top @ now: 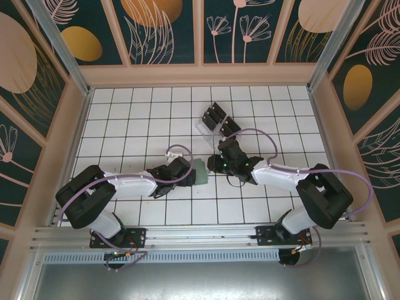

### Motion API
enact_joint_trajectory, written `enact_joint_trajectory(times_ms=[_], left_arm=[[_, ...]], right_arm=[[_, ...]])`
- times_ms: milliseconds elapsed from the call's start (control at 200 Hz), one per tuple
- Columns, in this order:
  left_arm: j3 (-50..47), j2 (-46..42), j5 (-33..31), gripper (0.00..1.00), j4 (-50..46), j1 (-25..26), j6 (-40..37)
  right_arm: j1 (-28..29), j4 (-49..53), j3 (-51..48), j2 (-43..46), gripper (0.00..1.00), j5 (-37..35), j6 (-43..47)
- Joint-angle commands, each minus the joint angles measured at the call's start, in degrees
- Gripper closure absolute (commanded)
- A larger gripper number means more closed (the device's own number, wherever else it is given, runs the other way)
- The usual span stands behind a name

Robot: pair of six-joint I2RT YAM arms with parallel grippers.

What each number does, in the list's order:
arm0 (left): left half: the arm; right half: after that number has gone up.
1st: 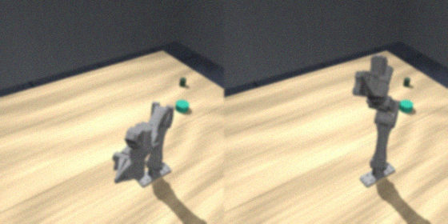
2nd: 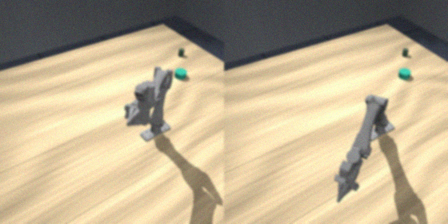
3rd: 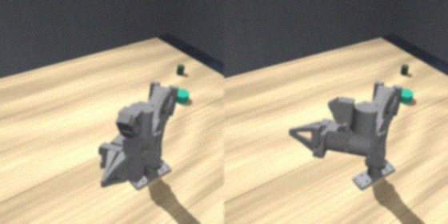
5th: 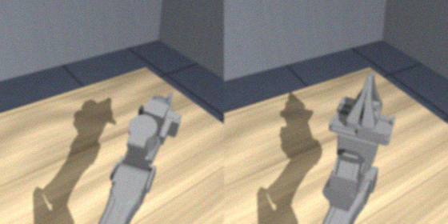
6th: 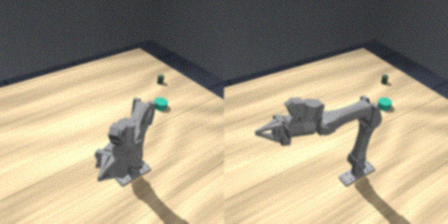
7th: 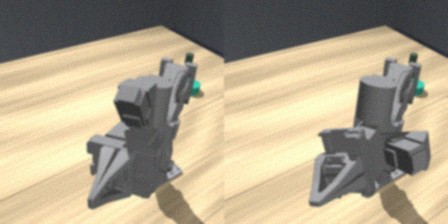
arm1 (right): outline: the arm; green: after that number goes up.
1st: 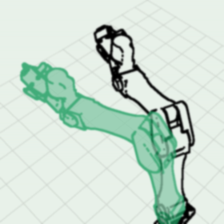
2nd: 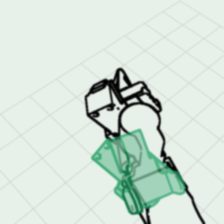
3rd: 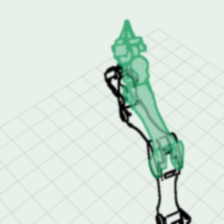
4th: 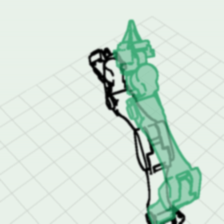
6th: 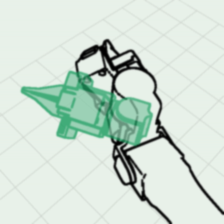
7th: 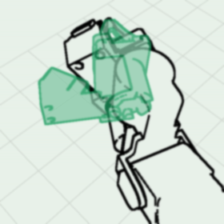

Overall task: Put the credit cards into the card holder
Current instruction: Close the button on the card holder.

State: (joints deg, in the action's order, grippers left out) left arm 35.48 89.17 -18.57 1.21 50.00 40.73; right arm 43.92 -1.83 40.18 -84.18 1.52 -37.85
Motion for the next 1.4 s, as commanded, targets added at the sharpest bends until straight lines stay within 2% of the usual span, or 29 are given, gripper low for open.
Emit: enact_joint_trajectory(times_ms=[0,215,420,806,896,981,1396], left_arm=[[-1.3,2.2,-1.6,0.02,-4.3,-0.6,0.7],[-1.3,1.9,-1.5,0.01,-4.1,-0.6,0.7],[-1.5,1.8,-1.3,0.01,-3.8,-0.6,0.6],[-1.5,2.1,-1.1,0.02,-3.4,-0.6,0.8],[-1.5,2.2,-1.1,0.01,-3.2,-0.6,0.8],[-1.4,2.2,-0.9,0.01,-3.2,-0.6,0.9],[-1.6,2.2,-1.0,0.02,-3.1,-0.5,0.9]], right_arm=[[-0.3,1.6,2.3,-1.4,0.69,-2.1,2.0],[-0.5,1.2,3.1,-2.9,0.76,-1.5,2.4],[-0.5,0.7,2.8,-3.4,0.79,-0.9,2.2],[-0.5,0.0,1.4,-1.5,0.92,0.5,1.4],[-0.5,-0.1,1.0,-0.8,0.92,0.8,1.2],[-0.4,0.0,0.8,-0.2,0.85,0.9,0.9],[-0.2,-1.0,-0.5,-0.8,0.85,1.6,0.4]])
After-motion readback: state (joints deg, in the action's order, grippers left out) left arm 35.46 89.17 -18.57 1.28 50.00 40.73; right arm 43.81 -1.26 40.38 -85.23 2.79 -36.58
